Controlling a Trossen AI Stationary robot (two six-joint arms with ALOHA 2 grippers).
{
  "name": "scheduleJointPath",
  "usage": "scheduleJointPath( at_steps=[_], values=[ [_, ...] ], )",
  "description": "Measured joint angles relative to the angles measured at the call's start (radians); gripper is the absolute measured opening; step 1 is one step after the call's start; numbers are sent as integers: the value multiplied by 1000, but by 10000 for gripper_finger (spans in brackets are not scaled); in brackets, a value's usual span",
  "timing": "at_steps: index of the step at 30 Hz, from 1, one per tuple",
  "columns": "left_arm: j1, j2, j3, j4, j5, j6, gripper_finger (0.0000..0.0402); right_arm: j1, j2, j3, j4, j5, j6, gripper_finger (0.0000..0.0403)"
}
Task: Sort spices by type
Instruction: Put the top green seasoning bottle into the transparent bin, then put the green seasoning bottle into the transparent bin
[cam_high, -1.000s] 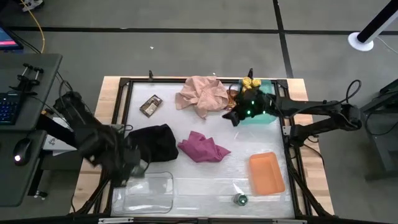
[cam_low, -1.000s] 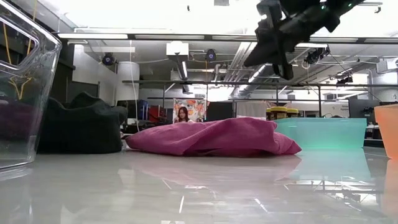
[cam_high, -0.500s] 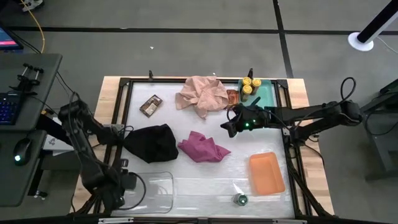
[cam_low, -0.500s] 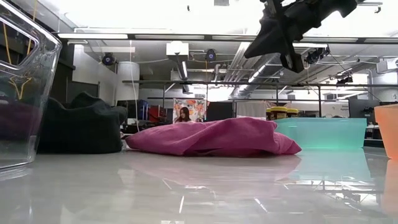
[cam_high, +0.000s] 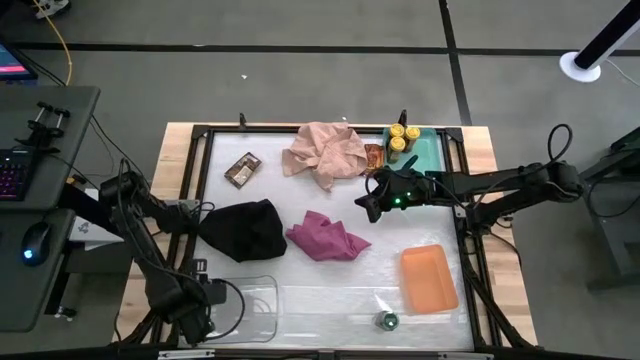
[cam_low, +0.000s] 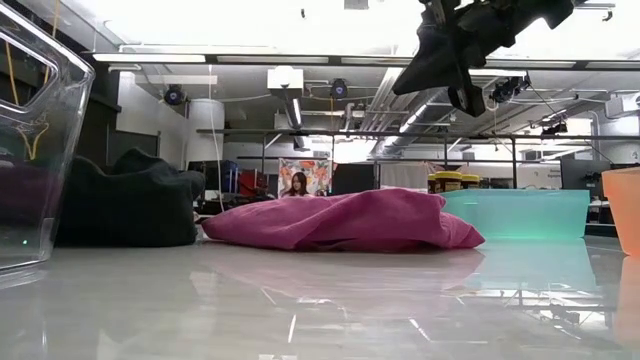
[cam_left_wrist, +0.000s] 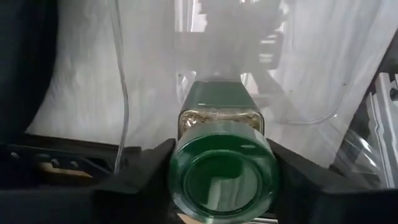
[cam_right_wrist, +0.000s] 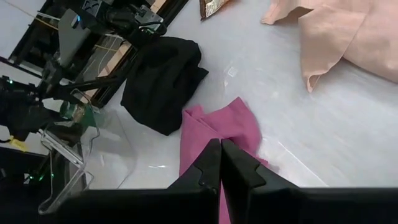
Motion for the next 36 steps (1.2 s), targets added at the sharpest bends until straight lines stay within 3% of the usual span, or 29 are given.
scheduleJointPath(
  at_steps=[4, 7, 16, 23, 29, 36],
  values=[
    [0, 0, 0, -2, 0, -16, 287, 0, 0, 0, -1, -6, -22, 0],
    [8, -1, 0, -2, 8, -16, 316, 0, 0, 0, -1, -19, -39, 0],
    [93, -145, 0, -40, 11, -16, 318, -18, -66, 0, -8, -88, -75, 0],
    [242, -293, 19, -40, -118, 18, 318, -5, -216, 0, -8, -91, -70, 0],
    [441, -221, 96, 129, -214, 425, 318, 90, -267, 0, -37, -44, -48, 0],
    [663, 42, 224, 432, -237, 922, 319, 197, -265, 0, -173, 105, 19, 0]
  ],
)
